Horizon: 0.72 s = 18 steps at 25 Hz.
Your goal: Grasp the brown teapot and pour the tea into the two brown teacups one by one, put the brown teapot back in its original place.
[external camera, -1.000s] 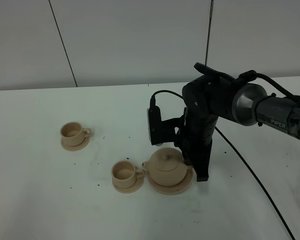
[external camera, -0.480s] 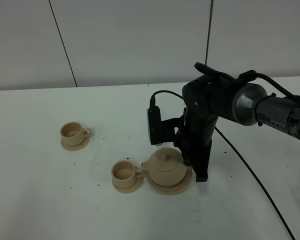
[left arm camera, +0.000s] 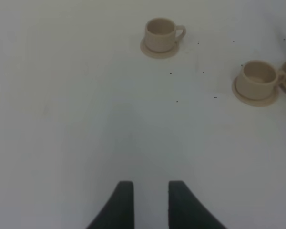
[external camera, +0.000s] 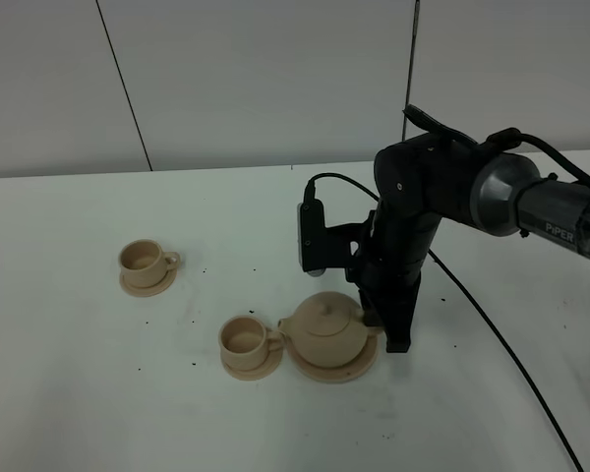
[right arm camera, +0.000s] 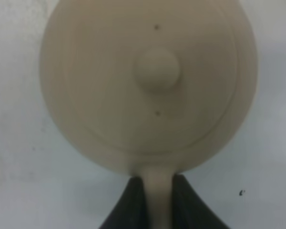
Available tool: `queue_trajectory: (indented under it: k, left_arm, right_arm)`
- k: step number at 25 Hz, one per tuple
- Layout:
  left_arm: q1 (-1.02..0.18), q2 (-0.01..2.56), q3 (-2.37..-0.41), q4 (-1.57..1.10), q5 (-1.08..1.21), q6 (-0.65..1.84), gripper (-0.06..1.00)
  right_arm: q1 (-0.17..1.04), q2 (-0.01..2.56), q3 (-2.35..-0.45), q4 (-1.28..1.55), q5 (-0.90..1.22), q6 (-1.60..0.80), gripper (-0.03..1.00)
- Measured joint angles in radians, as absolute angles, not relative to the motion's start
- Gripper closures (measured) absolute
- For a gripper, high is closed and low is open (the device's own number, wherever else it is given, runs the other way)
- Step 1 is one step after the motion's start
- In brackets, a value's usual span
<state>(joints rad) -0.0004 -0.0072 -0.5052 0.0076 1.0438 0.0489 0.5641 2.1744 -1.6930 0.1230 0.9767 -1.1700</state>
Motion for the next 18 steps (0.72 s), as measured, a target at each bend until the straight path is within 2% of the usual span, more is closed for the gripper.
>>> queue_trajectory:
  k: [18]
  left_arm:
    - [0.000,-0.007,-0.505,0.008,1.044,0.049,0.70]
  right_arm:
    - [0.560,2.174,-1.693,0.145,0.977,-1.188,0.87]
